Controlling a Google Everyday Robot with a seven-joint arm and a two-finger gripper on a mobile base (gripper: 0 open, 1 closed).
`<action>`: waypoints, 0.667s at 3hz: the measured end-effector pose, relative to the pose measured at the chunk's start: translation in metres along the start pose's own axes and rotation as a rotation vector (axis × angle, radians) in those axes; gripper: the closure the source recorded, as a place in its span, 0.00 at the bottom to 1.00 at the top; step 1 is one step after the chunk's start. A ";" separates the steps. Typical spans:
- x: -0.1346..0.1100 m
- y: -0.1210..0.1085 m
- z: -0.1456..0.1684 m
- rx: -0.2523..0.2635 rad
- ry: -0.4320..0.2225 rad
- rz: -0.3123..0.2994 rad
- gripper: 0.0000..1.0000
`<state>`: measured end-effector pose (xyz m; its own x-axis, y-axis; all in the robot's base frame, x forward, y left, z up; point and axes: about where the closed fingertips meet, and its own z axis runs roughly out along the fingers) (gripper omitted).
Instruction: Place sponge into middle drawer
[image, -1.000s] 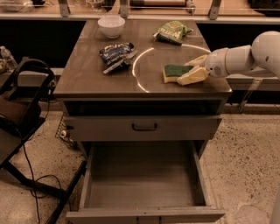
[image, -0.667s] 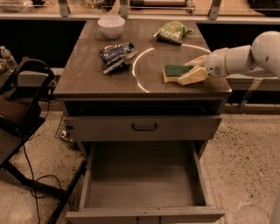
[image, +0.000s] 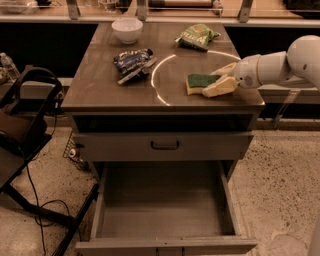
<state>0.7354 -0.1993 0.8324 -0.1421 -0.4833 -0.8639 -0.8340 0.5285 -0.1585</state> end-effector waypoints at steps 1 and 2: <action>0.000 0.000 0.000 0.000 0.000 0.000 1.00; 0.000 0.000 0.000 0.000 0.000 0.000 1.00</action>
Offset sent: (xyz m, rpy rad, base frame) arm -0.1347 -0.0586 0.2065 -0.2566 -0.2167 -0.1150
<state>0.7353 -0.1993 0.8325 -0.1420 -0.4834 -0.8638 -0.8339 0.5286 -0.1586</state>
